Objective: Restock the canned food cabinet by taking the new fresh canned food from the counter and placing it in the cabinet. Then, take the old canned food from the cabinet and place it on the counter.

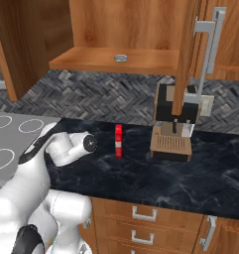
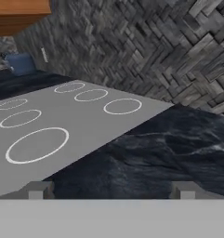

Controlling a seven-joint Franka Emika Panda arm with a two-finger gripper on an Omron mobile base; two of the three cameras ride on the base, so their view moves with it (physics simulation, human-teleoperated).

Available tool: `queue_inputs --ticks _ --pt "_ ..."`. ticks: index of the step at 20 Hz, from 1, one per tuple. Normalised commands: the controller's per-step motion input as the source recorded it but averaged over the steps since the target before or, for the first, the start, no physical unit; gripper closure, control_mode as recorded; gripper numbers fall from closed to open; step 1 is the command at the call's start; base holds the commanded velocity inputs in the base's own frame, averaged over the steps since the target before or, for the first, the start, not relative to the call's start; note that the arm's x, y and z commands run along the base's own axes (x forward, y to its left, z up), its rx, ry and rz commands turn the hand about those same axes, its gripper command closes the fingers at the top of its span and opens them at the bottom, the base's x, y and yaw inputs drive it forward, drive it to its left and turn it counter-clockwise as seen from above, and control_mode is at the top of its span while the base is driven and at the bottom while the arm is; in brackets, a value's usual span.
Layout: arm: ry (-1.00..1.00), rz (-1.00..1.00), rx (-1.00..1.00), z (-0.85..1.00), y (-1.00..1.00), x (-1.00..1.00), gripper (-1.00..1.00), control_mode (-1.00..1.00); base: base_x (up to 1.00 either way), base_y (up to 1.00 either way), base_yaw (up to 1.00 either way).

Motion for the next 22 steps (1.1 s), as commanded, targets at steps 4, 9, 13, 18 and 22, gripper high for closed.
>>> queue_inputs --ticks 4,9,13,18,22 --pt "0.00 -0.10 0.03 1.00 -0.17 -1.00 -1.00 -1.00 0.00 0.00 0.00" --pt "0.00 -0.10 0.03 1.00 -0.56 -1.00 -1.00 -1.00 0.00 0.00 0.00" --pt "0.01 -0.01 0.00 0.99 -0.49 -1.00 -1.00 -1.00 0.00 0.00 0.00" --pt "0.01 -0.05 0.00 0.80 -0.62 -1.00 -1.00 -1.00 0.00 0.00 0.00" --pt "-0.02 -0.05 0.01 0.00 -0.25 -0.28 -1.00 -1.00 0.00 0.00 0.00"
